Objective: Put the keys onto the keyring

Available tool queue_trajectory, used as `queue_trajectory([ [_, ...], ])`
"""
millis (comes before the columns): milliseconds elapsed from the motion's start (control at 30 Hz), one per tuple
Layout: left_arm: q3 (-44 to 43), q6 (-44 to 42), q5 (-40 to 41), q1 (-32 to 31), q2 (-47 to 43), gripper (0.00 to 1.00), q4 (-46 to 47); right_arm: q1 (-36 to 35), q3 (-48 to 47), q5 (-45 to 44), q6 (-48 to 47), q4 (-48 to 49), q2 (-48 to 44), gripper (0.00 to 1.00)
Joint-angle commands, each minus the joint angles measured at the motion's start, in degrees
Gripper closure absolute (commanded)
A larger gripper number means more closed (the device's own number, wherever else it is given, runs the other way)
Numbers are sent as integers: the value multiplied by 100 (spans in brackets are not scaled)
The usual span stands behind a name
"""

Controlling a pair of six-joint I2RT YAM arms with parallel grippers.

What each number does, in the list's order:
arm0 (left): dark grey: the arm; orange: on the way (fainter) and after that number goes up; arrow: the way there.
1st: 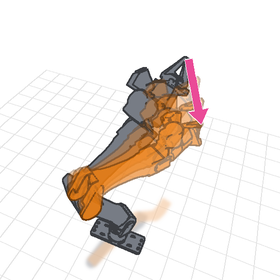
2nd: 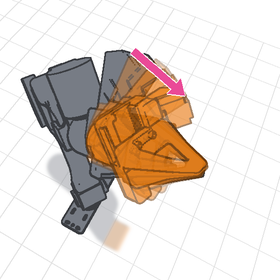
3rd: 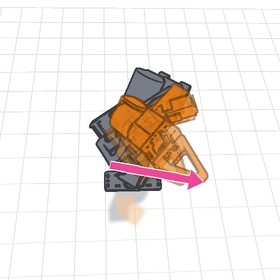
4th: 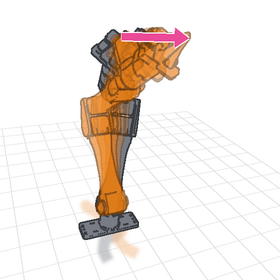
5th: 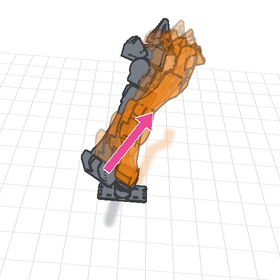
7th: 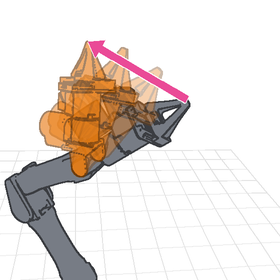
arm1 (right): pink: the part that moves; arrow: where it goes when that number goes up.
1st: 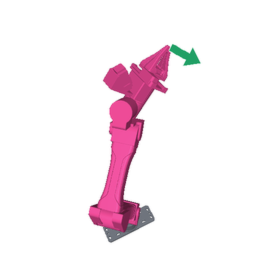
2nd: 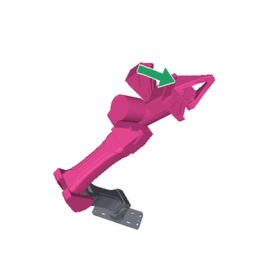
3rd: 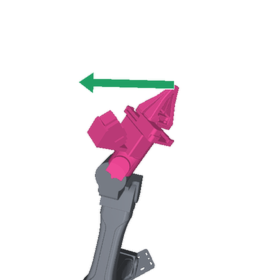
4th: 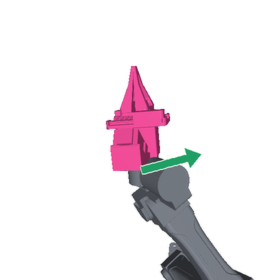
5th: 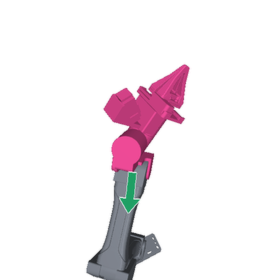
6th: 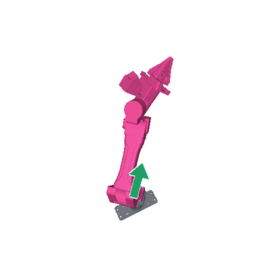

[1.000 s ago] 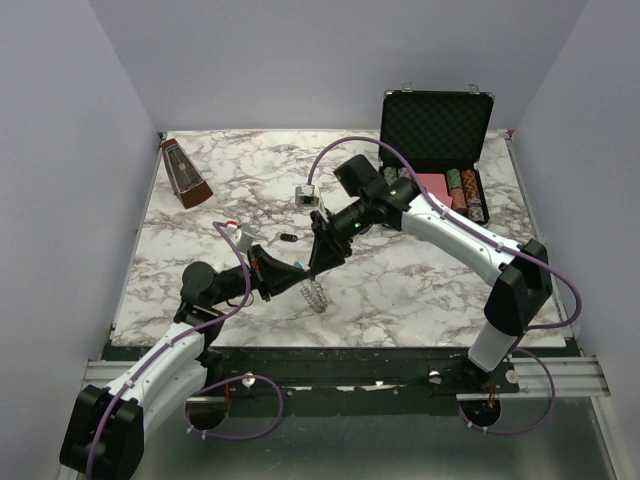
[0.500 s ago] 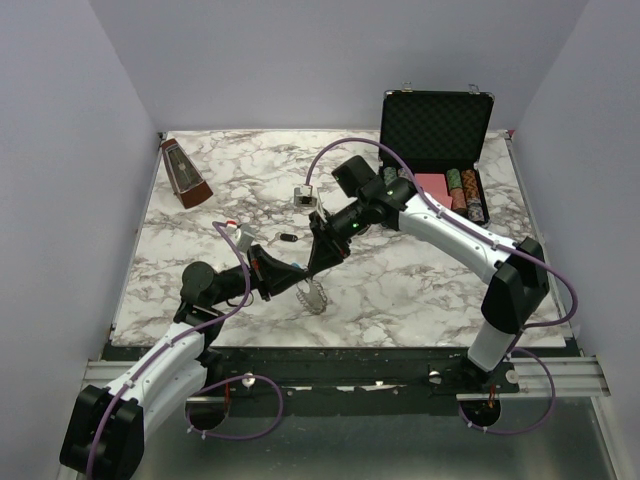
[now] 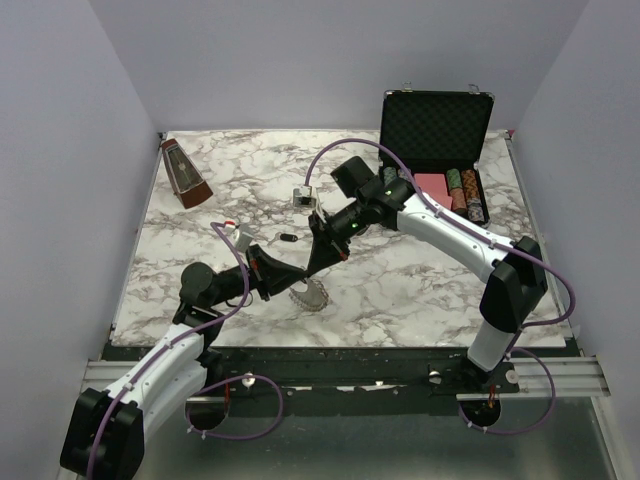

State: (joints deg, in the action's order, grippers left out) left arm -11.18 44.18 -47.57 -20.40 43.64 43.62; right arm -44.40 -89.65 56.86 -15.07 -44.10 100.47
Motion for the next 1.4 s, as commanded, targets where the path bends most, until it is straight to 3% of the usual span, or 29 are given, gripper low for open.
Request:
queue_trajectory([
  [0,37,-33,196,28,-110,100,147,-25,-132,211,-101,-38,122,99],
  [200,2,-85,178,28,-171,100,-80,-25,-194,141,-391,-178,105,99],
  [300,-68,-243,117,36,-329,85,-449,-33,-176,71,-523,-213,61,99],
  [433,-305,-682,90,36,-750,58,-1370,-7,-202,62,-742,-301,26,99],
  [533,-569,-1095,81,45,-1058,49,-2109,28,-246,114,-892,-406,0,99],
  [767,-1184,-2903,205,63,-1665,45,-3886,72,-325,80,-1656,-766,-88,99],
  [967,-1509,-5714,-419,11,-1692,43,-4790,72,-501,1,-3193,-1548,-115,99],
  [1067,-1545,-6972,-112,-350,-1718,42,-4968,72,-536,97,-4282,-1988,-132,99],
  [1233,-1632,-7994,-121,-578,-1350,41,-4774,72,-659,290,-5496,-2682,-19,99],
  [1367,-1966,-8451,-60,-903,-841,42,-5011,72,-791,422,-5797,-3026,157,99],
])
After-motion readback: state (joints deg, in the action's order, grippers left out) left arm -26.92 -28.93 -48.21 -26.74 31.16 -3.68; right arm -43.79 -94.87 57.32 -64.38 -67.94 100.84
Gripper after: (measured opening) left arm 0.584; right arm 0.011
